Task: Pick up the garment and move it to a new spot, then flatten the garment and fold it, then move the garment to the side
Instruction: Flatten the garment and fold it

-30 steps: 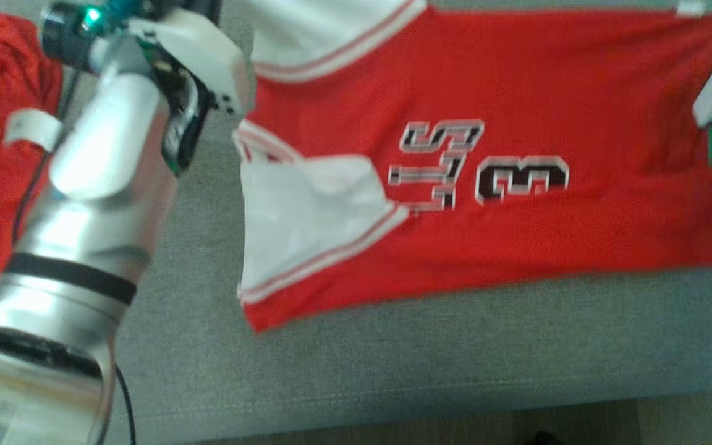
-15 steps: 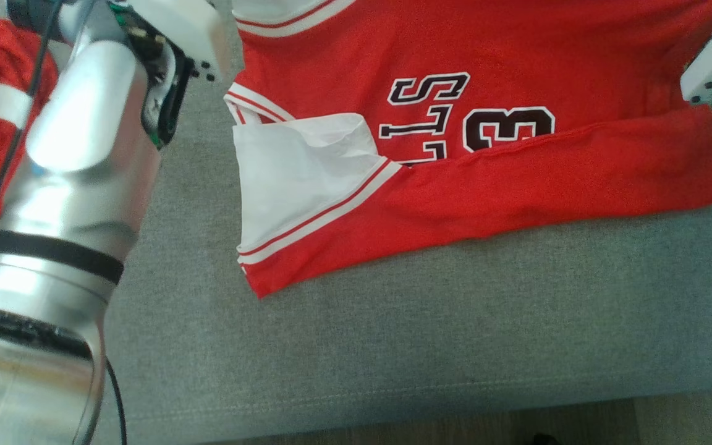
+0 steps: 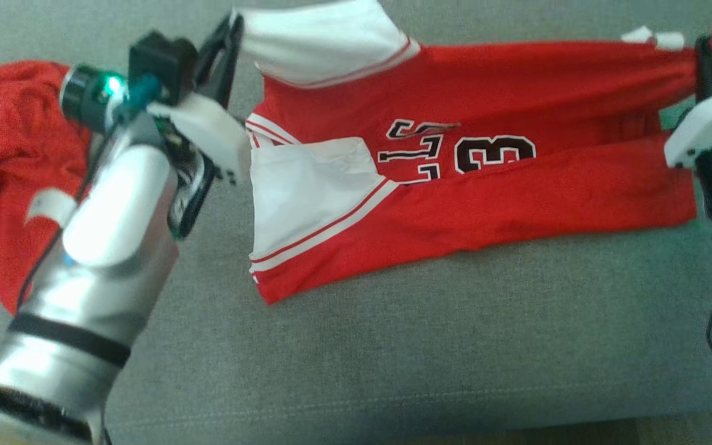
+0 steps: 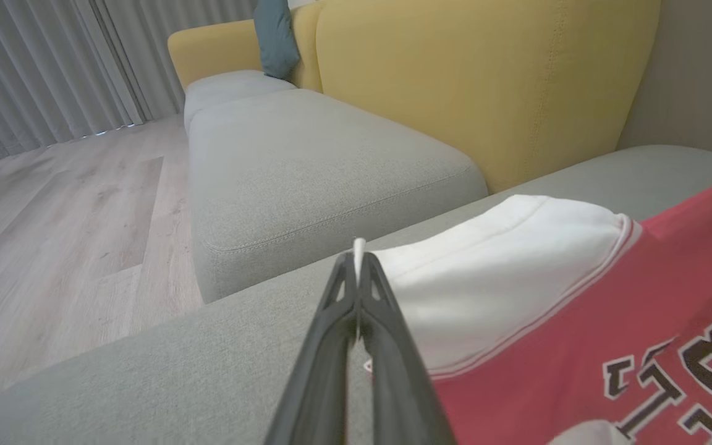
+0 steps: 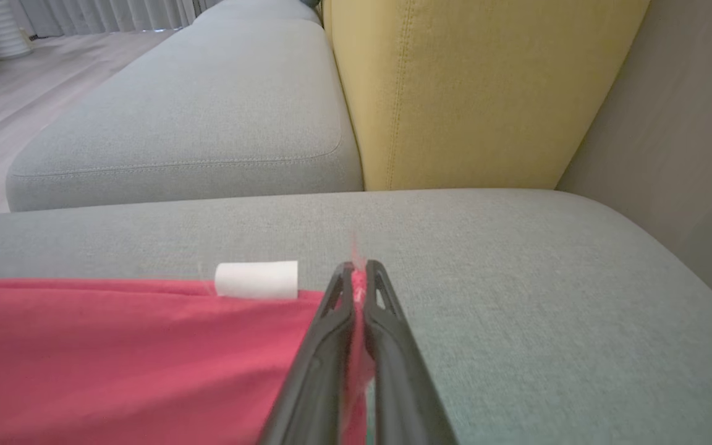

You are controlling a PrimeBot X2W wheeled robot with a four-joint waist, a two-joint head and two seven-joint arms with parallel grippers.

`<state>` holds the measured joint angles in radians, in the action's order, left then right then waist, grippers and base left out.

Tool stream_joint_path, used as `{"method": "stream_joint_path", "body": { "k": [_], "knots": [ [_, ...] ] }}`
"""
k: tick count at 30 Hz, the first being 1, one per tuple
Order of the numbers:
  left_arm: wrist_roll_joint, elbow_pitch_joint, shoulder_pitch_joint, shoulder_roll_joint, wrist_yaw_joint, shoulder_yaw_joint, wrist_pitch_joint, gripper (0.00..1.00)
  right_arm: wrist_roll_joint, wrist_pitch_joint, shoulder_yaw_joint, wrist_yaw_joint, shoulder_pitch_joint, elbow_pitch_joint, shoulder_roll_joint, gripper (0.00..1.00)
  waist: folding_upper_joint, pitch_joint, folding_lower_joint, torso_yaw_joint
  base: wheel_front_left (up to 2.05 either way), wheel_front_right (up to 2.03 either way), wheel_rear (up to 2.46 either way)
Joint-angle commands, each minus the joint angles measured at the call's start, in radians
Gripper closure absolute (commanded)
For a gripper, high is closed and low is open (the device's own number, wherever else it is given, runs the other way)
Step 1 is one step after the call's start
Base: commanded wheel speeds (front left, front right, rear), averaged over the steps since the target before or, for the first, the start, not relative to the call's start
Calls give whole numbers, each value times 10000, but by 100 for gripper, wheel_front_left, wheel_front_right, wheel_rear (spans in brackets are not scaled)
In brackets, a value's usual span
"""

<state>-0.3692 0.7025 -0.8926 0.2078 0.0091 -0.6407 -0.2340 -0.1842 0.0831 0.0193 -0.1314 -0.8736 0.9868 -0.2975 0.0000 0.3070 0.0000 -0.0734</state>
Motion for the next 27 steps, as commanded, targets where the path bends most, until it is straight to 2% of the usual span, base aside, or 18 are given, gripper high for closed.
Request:
{"method": "stream_joint_path", "body": {
  "k": [1, 9, 16, 27],
  "knots": [
    [54, -548, -7, 479, 77, 205, 97, 100, -168, -102, 205, 7, 177, -431, -186, 100, 0, -280, 0, 66, 0, 0, 0],
    [11, -2767, 1941, 1187, 433, -221, 1038, 100, -1057, -1223, 627, 7, 1650, -1504, -687, 100, 0, -1087, 0, 199, 0, 0, 0],
    [-91, -4557, 3508, 1858, 779, -558, 1944, 100, -1726, -2747, 806, 7, 2920, -2873, -1188, 100, 0, -1439, 0, 219, 0, 0, 0],
    [-177, -5587, 4680, 2211, 1013, -1038, 2655, 100, -2064, -4923, 712, 7, 4439, -4447, -1588, 100, 0, -1754, 0, 207, 0, 0, 0]
  ]
}}
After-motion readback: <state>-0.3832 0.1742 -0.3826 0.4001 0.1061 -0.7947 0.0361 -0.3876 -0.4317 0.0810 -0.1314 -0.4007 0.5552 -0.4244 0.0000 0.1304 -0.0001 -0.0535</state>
